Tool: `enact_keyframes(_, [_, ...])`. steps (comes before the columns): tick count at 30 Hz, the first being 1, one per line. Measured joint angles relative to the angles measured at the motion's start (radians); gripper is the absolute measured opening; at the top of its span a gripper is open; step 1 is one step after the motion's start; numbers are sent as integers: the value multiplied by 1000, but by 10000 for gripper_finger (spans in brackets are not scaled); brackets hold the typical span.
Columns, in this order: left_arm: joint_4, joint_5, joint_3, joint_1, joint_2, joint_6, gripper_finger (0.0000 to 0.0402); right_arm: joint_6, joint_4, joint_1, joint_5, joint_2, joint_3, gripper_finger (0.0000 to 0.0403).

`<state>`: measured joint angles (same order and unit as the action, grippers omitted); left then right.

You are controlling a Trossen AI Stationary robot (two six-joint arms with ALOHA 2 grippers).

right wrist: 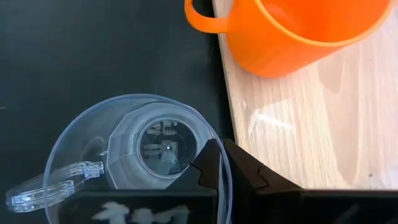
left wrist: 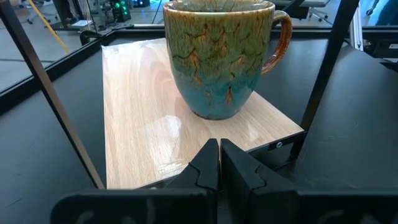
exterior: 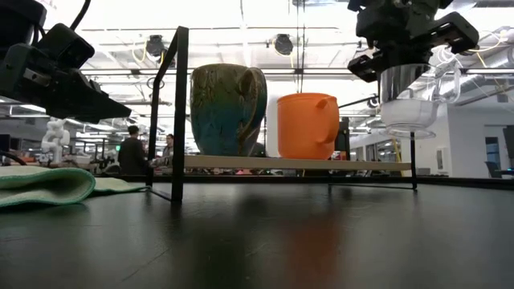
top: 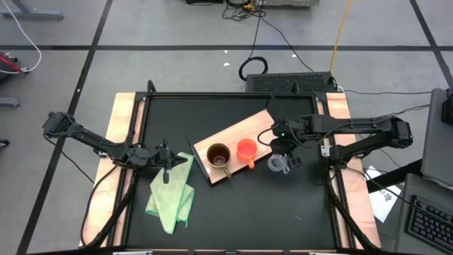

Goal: Stack small to large cups/mugs on shelf
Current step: Put the transparent mug on the shelf

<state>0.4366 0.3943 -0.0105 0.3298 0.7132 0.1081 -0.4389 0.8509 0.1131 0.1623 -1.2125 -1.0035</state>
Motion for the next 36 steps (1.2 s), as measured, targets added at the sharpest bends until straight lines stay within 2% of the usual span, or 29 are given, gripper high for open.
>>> enact_keyframes(11, [0, 0, 0, 0, 0, 0, 19, -5, -9, 0, 26, 0, 0, 0])
enact_keyframes(19, [0, 0, 0, 0, 0, 0, 19, -102, -9, 41, 26, -1, 0, 0])
enact_keyframes(36, [-13, 0, 0, 0, 0, 2, 19, -194, 77, 173, 20, -173, -161, 0])
